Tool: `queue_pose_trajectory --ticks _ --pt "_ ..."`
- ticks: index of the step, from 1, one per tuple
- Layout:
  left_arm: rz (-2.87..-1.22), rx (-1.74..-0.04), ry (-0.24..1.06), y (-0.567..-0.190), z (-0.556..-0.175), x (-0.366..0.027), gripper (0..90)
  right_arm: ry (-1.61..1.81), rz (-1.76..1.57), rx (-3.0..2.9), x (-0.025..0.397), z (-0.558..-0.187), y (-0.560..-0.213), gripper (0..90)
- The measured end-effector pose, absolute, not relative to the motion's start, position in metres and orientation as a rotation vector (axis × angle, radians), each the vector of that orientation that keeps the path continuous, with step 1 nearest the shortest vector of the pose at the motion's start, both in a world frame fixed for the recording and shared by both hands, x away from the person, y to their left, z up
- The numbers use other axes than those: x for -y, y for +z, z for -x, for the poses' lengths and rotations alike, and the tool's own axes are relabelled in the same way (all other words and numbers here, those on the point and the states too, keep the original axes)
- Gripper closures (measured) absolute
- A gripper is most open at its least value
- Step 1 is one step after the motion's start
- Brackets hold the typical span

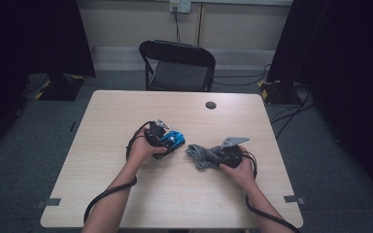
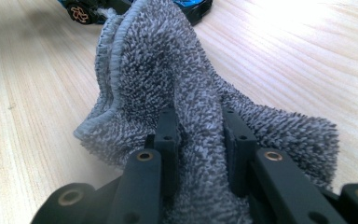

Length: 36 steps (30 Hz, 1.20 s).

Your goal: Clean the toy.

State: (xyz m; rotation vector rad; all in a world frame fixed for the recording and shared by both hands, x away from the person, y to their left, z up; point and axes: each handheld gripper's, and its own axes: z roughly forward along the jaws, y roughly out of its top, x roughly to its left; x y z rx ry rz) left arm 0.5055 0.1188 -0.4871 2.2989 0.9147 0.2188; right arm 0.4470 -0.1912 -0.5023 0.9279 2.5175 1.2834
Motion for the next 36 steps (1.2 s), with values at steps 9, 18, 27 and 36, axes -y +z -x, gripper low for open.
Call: queue_pose_trajectory --ticks 9,18,27,36 --pt "-2.322 -0.888 0.242 -0.49 -0.503 -0.117 25.6 1.278 -0.926 -2.517 0.191 -0.447 -0.502 72.2" --pt "-2.309 -0.929 0.245 -0.488 -0.499 -0.117 26.1 1.278 -0.924 -2.516 0.191 -0.447 -0.502 72.2" --pt "-2.323 -0.904 0.265 -0.479 -0.494 -0.122 28.2 1.274 -0.933 -2.509 0.19 -0.446 -0.502 73.2" --pt "-2.345 -0.878 0.276 -0.476 -0.488 -0.125 28.3 1.277 -0.943 -2.507 0.191 -0.446 -0.502 73.7"
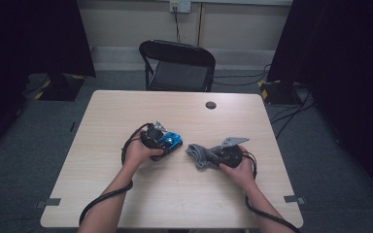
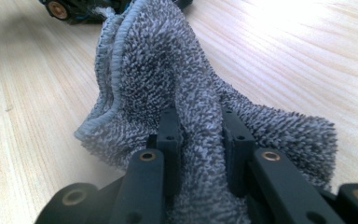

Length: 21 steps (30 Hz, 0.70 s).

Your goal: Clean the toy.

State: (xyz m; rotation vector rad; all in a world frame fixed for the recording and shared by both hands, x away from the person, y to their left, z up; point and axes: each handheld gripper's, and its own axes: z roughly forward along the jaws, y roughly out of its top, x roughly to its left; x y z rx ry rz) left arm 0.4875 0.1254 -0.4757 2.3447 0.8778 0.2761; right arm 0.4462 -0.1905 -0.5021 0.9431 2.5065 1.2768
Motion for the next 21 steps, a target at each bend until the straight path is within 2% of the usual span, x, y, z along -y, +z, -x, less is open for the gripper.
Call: queue_pose_trajectory --ticks 7,14,21 --pt "-2.343 -0.867 0.276 -0.467 -0.483 -0.128 28.3 1.278 -0.947 -2.506 0.19 -0.446 -0.502 73.8" --pt "-2.356 -0.809 0.275 -0.461 -0.472 -0.126 28.3 1.277 -0.979 -2.477 0.189 -0.446 -0.502 79.6" --pt "-2.372 -0.746 0.263 -0.458 -0.458 -0.125 28.3 1.226 -1.089 -2.387 0.192 -0.455 -0.489 81.5"
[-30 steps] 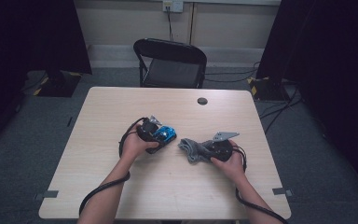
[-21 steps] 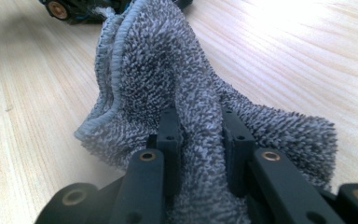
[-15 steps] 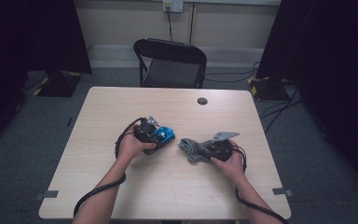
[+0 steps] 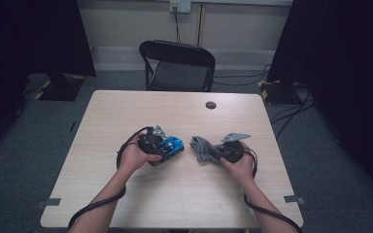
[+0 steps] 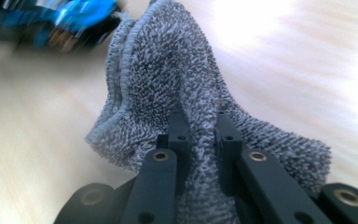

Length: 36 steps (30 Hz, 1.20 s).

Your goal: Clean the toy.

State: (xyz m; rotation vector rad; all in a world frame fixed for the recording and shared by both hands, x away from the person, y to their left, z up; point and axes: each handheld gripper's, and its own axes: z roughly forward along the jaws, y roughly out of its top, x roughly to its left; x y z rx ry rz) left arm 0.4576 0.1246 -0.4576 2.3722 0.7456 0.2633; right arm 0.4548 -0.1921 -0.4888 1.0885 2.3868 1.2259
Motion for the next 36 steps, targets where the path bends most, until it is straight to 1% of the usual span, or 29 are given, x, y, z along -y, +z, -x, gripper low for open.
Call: queue_pose_trajectory --ticks 3,6,11,16,19,23,28,36 --pt "-2.387 -0.7 0.258 -0.456 -0.454 -0.119 28.3 1.243 -1.196 -2.325 0.196 -0.464 -0.482 81.6" --pt "-2.381 -0.666 0.247 -0.455 -0.45 -0.109 28.3 1.246 -1.252 -2.269 0.19 -0.474 -0.472 81.6" --pt "-2.391 -0.57 0.236 -0.45 -0.442 -0.09 28.3 1.206 -1.236 -2.273 0.171 -0.488 -0.458 81.6" --pt "-2.371 -0.511 0.224 -0.444 -0.437 -0.074 28.3 1.193 -1.25 -2.277 0.155 -0.496 -0.458 81.5" --pt "-2.373 -0.519 0.222 -0.443 -0.439 -0.071 28.3 1.239 -1.242 -2.308 0.145 -0.493 -0.46 81.5" --pt "-2.387 -0.55 0.251 -0.446 -0.442 -0.072 28.3 1.267 -1.223 -2.331 0.141 -0.487 -0.462 81.6" --pt "-2.374 -0.598 0.267 -0.446 -0.445 -0.079 28.3 1.307 -1.235 -2.336 0.147 -0.484 -0.462 81.6" --pt "-2.377 -0.628 0.286 -0.446 -0.448 -0.083 28.3 1.342 -1.249 -2.336 0.152 -0.478 -0.463 81.6"
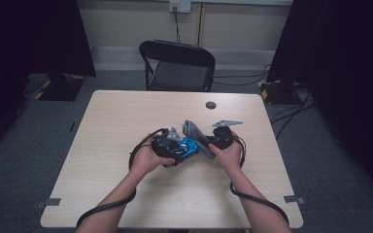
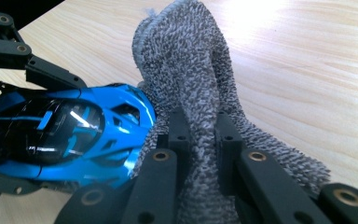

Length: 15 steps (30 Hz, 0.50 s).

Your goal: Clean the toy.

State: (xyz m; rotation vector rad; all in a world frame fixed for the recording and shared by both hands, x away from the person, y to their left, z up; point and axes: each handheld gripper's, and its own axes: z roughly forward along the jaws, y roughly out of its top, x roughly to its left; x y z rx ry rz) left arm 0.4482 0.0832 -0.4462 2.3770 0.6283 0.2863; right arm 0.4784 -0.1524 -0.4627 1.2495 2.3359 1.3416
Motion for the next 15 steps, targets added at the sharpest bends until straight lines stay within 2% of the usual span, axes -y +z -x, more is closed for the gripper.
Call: queue_pose_trajectory --ticks 15 --pt "-2.355 -0.741 0.344 -0.445 -0.458 -0.105 28.3 1.36 -1.234 -2.358 0.155 -0.469 -0.463 81.6"
